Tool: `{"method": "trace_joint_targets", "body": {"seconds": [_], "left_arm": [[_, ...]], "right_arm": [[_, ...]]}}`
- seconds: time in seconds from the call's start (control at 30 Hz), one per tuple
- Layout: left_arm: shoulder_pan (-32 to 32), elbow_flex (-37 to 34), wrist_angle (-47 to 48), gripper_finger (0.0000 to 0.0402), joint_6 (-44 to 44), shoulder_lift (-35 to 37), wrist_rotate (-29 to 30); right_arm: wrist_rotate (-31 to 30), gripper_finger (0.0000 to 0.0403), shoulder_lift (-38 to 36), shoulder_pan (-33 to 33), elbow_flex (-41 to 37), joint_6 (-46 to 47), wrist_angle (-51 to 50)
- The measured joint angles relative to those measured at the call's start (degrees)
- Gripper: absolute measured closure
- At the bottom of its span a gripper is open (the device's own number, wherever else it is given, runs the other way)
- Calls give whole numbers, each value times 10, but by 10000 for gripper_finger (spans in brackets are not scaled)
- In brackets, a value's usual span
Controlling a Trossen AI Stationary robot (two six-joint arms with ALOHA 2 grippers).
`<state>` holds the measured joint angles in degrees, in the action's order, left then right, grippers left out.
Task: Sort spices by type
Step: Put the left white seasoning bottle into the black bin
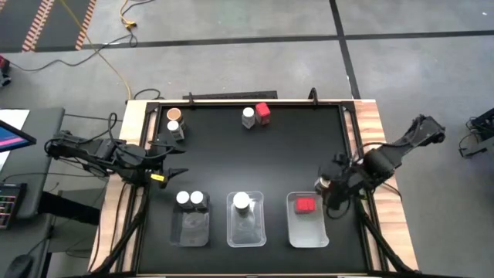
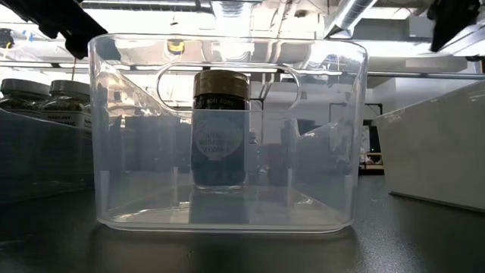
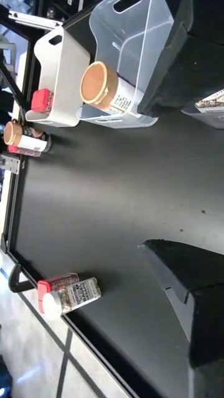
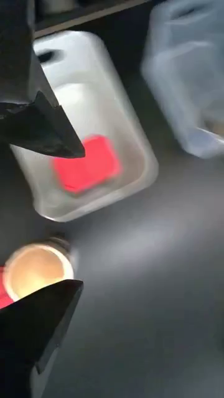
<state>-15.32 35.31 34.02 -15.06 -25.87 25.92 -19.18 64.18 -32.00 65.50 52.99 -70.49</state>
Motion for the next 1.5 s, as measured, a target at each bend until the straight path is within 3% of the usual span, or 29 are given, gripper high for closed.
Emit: {"method": "trace_joint_targets", "body": {"seconds": [0.1, 0.37, 0.53, 1.03, 1.2, 1.33, 1.5], "left_arm": [[0, 0, 0, 79, -11, 0, 0], [0, 0, 0, 79, -17, 0, 0], [0, 0, 0, 79, -35, 0, 0], [0, 0, -7, 79, -45, 0, 1], [0, 0, -10, 79, -44, -14, 14], [0, 0, -26, 79, 2, -33, 74], [5, 0, -85, 79, 65, -71, 127]], "right_arm": [[-39, 39, -22, -8, -3, 58, -15], [-47, 40, -30, -3, -4, 72, -42], [-55, 40, -31, 7, -4, 135, -44], [-210, 40, -10, 44, -4, 394, -123], [-217, 40, -15, 82, -34, 414, -120], [-217, 40, -49, 121, -90, 415, -79], [-214, 40, -124, 184, -162, 315, 40]]}}
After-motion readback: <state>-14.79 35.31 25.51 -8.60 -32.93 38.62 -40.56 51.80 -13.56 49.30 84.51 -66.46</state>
